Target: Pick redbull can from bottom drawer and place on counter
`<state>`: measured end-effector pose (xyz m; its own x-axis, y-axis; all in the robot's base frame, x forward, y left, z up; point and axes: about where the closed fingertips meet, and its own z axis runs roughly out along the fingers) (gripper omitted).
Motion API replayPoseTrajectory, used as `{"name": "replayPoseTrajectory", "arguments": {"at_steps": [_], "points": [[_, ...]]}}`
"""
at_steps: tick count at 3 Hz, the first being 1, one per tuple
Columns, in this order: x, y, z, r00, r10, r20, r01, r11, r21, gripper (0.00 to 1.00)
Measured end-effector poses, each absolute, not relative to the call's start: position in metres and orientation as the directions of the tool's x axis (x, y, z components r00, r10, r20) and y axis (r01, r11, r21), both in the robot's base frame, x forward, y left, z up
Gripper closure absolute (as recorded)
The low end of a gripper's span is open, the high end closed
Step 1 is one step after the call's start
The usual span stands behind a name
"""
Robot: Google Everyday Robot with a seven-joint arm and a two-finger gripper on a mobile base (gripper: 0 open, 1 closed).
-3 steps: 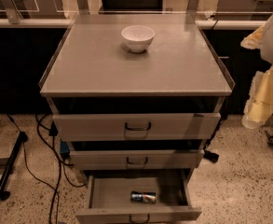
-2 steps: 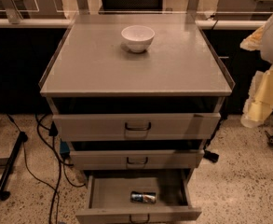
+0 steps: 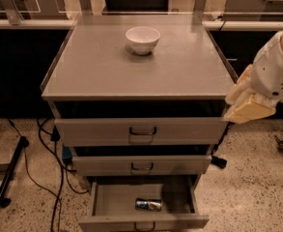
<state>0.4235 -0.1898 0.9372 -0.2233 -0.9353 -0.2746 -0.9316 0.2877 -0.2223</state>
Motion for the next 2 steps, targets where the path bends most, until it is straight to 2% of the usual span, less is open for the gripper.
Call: {"name": "replayPoseTrajectory", "arguments": {"at_steps": [1, 2], "points": [[0.412, -0.174, 0.891, -0.247, -0.905, -0.345, -0.933, 0.318, -0.168, 0.86], [0.402, -0.151, 0.835, -0.269, -0.859, -0.436, -0.935, 0.342, -0.096, 1.0]]}}
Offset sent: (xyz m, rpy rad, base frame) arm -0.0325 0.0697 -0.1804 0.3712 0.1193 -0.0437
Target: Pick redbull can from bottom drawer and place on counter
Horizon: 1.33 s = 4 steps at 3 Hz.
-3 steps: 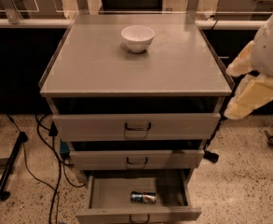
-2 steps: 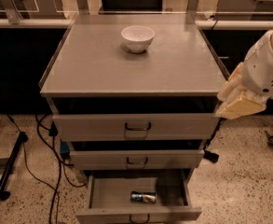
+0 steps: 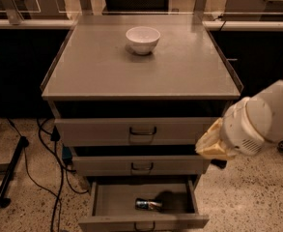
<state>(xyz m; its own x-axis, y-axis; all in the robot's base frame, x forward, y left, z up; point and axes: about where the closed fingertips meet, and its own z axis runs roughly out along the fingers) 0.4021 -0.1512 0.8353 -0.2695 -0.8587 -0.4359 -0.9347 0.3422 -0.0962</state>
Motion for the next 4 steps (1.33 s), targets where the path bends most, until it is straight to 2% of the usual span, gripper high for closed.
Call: {"name": "replayPoseTrajectory", "arguments": {"at_steps": [1, 3, 4], "points": [[0.388, -0.121, 0.766, -0.331, -0.791, -0.515, -0.928, 0.371, 0.027, 1.0], [0.39, -0.118, 0.741, -0.288, -0.814, -0.505, -0.942, 0.335, -0.001, 1.0], [0.398, -0.123, 0.7, -0.225, -0.834, -0.504, -0.95, 0.302, -0.075, 1.0]]}}
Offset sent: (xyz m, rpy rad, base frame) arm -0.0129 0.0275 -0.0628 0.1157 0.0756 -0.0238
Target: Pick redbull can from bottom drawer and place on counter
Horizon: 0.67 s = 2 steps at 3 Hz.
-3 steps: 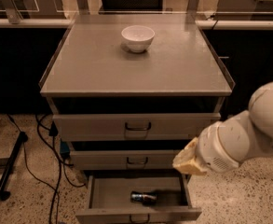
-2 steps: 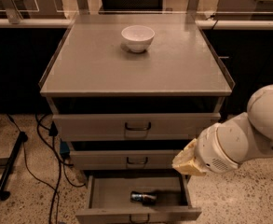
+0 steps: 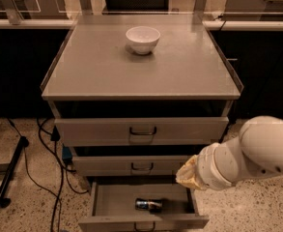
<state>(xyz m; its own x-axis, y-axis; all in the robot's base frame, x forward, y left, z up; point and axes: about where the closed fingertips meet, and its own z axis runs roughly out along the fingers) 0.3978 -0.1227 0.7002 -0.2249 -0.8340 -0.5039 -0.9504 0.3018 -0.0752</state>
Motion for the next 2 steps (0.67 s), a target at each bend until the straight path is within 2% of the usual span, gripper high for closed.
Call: {"name": "replayPoseTrajectory", "arguments": {"at_steps": [1, 2], "points": [[0.41, -0.128, 0.651, -0.206, -0.814, -0.544, -0.941, 0.317, -0.117, 1.0], [0.431, -0.129, 0.568, -0.244, -0.755, -0.608, -0.929, 0.363, -0.078, 1.0]]}}
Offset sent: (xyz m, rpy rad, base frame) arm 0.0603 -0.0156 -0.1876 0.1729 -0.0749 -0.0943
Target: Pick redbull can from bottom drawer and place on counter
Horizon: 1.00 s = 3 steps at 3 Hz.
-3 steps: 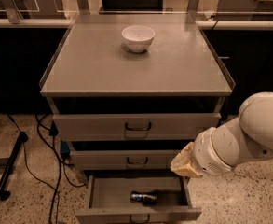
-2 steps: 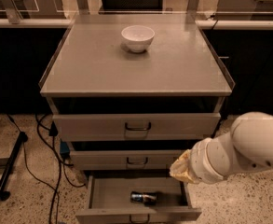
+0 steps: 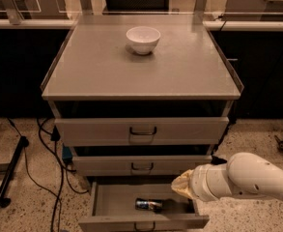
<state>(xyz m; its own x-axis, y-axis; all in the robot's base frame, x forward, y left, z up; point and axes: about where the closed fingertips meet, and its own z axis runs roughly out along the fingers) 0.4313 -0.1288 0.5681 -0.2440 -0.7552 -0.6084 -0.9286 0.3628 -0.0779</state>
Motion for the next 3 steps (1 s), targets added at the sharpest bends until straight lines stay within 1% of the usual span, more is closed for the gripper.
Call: {"name": "replayPoseTrajectory", "arguments": {"at_steps": [1, 2, 3], "points": [[0.431, -0.129, 0.568, -0.244, -0.755, -0.608, -0.929, 0.363, -0.078, 1.0], [0.435, -0.131, 0.541, -0.243, -0.755, -0.609, -0.932, 0.356, -0.071, 1.0], [0.445, -0.129, 0.491, -0.231, -0.756, -0.612, -0.938, 0.34, -0.065, 1.0]]}}
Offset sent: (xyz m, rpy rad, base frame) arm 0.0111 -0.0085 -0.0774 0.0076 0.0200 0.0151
